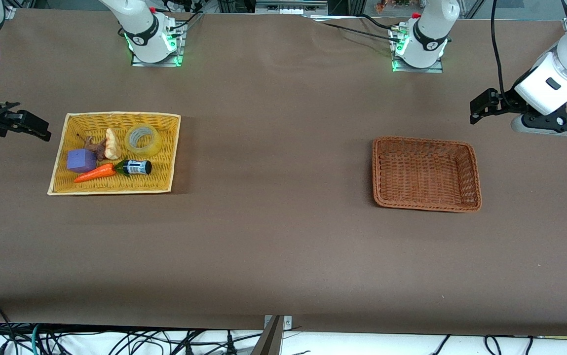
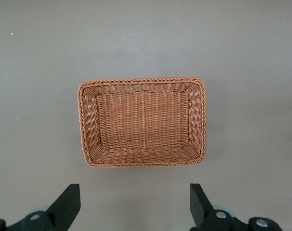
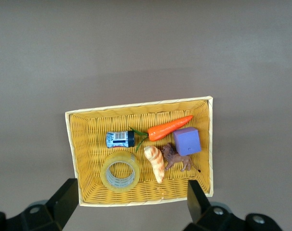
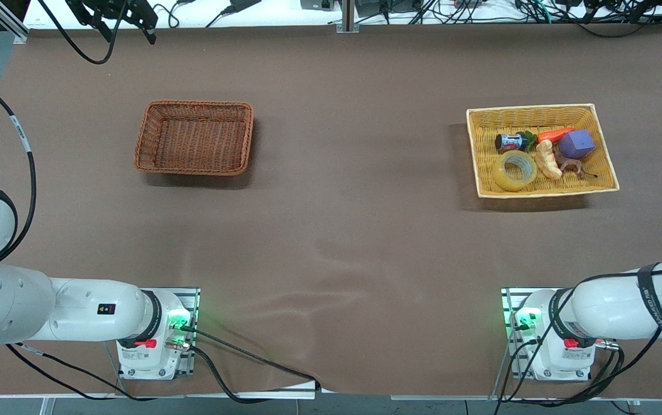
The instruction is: Transfer tape with both arms
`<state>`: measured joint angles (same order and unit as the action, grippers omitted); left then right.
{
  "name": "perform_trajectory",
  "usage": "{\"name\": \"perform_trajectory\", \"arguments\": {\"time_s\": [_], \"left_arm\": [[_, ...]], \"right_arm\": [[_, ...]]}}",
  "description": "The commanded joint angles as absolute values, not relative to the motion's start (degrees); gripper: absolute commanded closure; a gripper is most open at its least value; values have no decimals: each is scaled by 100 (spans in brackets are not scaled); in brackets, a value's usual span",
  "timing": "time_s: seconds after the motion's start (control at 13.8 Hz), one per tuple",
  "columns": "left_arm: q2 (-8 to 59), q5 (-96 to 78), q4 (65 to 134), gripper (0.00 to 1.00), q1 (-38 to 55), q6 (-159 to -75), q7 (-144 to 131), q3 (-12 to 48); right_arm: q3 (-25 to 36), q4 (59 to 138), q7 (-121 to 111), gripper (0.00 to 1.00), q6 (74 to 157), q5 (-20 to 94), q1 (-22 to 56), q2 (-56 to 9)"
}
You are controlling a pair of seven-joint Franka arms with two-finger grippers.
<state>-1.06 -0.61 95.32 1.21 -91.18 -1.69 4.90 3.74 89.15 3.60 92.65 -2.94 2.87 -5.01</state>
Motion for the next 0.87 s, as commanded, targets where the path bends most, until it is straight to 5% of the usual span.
{"name": "perform_trajectory", "arguments": {"time_s": [0.0, 0.8], "left_arm": [[-62, -35, 9404, 0, 62, -9017, 17, 501], [-62, -35, 9404, 0, 26, -9009, 9, 501]], "right_arm": [[334, 8728, 351, 0, 9149, -211, 237, -580], [316, 8736, 395, 0, 9149, -281, 255, -571]]}}
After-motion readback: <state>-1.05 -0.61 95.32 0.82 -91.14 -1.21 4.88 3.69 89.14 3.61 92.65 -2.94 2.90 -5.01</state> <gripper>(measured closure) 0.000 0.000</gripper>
